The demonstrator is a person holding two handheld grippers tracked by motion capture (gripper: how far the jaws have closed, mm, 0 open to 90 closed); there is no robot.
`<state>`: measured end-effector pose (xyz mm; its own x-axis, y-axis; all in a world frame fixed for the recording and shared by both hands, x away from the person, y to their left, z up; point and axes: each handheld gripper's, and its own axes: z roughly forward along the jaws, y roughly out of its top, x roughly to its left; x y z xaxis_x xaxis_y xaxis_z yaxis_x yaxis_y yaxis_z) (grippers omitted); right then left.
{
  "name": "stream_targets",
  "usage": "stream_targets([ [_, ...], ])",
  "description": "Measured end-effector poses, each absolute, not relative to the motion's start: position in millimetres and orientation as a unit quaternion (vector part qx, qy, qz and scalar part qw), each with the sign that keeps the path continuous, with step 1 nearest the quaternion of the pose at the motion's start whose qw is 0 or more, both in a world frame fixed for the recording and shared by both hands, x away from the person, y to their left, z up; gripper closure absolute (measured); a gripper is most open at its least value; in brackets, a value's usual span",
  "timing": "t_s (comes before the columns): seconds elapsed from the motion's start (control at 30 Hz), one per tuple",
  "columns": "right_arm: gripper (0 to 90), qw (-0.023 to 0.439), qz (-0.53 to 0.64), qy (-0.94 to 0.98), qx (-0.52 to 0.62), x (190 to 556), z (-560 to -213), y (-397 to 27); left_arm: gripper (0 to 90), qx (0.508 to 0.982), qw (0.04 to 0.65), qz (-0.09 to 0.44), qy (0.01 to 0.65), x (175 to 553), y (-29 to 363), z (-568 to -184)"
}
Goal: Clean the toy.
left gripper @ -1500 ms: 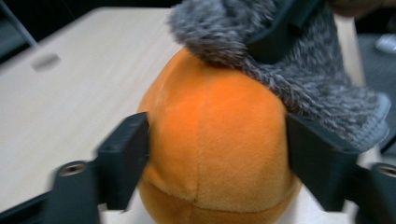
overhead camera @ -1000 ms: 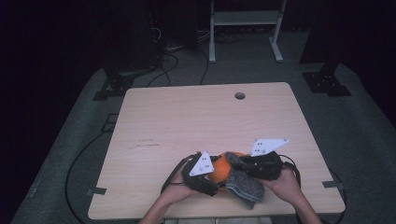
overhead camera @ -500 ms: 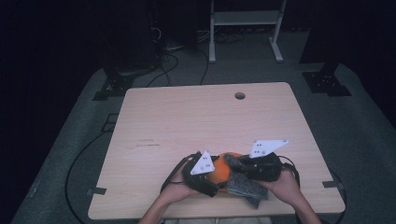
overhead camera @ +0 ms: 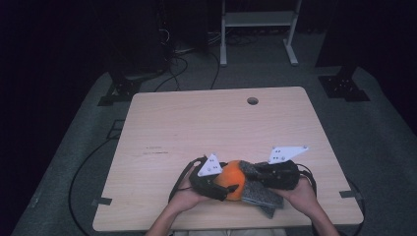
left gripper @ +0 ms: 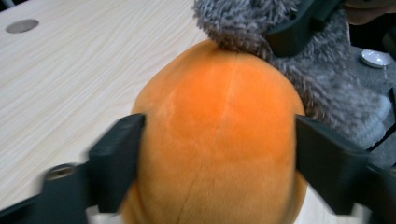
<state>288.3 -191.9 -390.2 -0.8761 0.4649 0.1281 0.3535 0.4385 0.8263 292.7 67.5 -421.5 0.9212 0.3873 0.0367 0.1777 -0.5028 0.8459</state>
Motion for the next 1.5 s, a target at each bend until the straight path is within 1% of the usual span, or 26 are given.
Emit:
stream_targets([
  [0.07, 76.6, 0.052, 0.471, 0.843, 0.256, 294.1, -395.1, -199.8, 30.4, 0.860, 0.471, 0.112, 0.158, 293.2, 71.7, -423.0],
  [0.13, 76.6, 0.056, 0.462, 0.841, 0.275, 298.9, -400.8, -210.5, 31.1, 0.861, 0.472, 0.109, 0.154, 294.8, 74.6, -424.4],
  [0.27, 76.4, 0.048, 0.475, 0.828, 0.295, 300.0, -402.7, -223.5, 30.8, 0.861, 0.476, 0.100, 0.148, 295.6, 78.5, -428.7],
  [0.37, 76.1, 0.054, 0.486, 0.831, 0.266, 294.4, -395.1, -211.4, 30.6, 0.862, 0.476, 0.101, 0.142, 296.3, 79.9, -428.7],
  [0.43, 76.0, 0.066, 0.467, 0.842, 0.261, 295.0, -398.8, -205.7, 30.1, 0.862, 0.476, 0.095, 0.147, 297.2, 82.3, -428.5],
  [0.6, 76.1, 0.067, 0.447, 0.841, 0.298, 302.0, -406.8, -224.2, 29.8, 0.862, 0.476, 0.091, 0.145, 297.8, 84.5, -429.6],
  [0.63, 76.1, 0.059, 0.458, 0.835, 0.300, 301.1, -405.3, -227.8, 29.7, 0.862, 0.478, 0.091, 0.143, 297.0, 84.7, -430.3],
  [0.67, 76.1, 0.059, 0.458, 0.835, 0.300, 301.1, -405.3, -227.8, 29.6, 0.862, 0.478, 0.091, 0.143, 297.0, 84.7, -430.3],
  [0.7, 75.9, 0.055, 0.486, 0.823, 0.290, 298.2, -396.9, -227.1, 29.5, 0.863, 0.478, 0.092, 0.139, 296.1, 84.9, -430.9],
  [0.77, 75.5, 0.053, 0.492, 0.823, 0.278, 297.8, -395.5, -221.4, 29.1, 0.863, 0.477, 0.093, 0.139, 296.8, 85.8, -430.5],
  [0.87, 75.8, 0.066, 0.455, 0.845, 0.273, 298.3, -404.7, -212.7, 28.5, 0.864, 0.475, 0.089, 0.142, 299.0, 89.0, -430.2],
  [0.93, 75.9, 0.057, 0.452, 0.844, 0.283, 301.0, -409.3, -216.7, 28.6, 0.863, 0.477, 0.089, 0.142, 298.7, 88.8, -430.8],
  [0.97, 75.8, 0.061, 0.447, 0.845, 0.288, 302.6, -409.5, -219.8, 28.6, 0.863, 0.477, 0.088, 0.141, 298.5, 88.4, -431.1],
  [1.07, 75.8, 0.037, 0.490, 0.821, 0.292, 304.0, -402.8, -223.8, 28.6, 0.864, 0.476, 0.090, 0.134, 297.8, 86.7, -431.6],
  [1.17, 75.9, 0.053, 0.477, 0.831, 0.281, 304.4, -400.4, -213.0, 28.6, 0.864, 0.476, 0.094, 0.137, 297.8, 88.7, -431.5],
  [1.2, 76.1, 0.049, 0.474, 0.832, 0.284, 306.9, -404.4, -213.2, 28.5, 0.861, 0.479, 0.093, 0.141, 298.1, 89.6, -431.8],
  [1.27, 76.1, 0.041, 0.465, 0.832, 0.299, 311.1, -411.4, -219.4, 28.5, 0.860, 0.481, 0.087, 0.147, 300.3, 91.3, -431.9],
  [1.33, 76.0, 0.053, 0.447, 0.838, 0.308, 309.8, -414.3, -225.8, 28.3, 0.859, 0.483, 0.085, 0.146, 301.3, 92.3, -432.3],
  [1.37, 75.9, 0.052, 0.447, 0.838, 0.308, 307.8, -414.2, -228.5, 28.3, 0.859, 0.483, 0.085, 0.145, 300.9, 92.1, -432.5],
  [1.5, 75.9, 0.040, 0.491, 0.822, 0.284, 300.8, -401.9, -226.7, 28.4, 0.859, 0.484, 0.088, 0.139, 299.0, 89.6, -433.4],
])
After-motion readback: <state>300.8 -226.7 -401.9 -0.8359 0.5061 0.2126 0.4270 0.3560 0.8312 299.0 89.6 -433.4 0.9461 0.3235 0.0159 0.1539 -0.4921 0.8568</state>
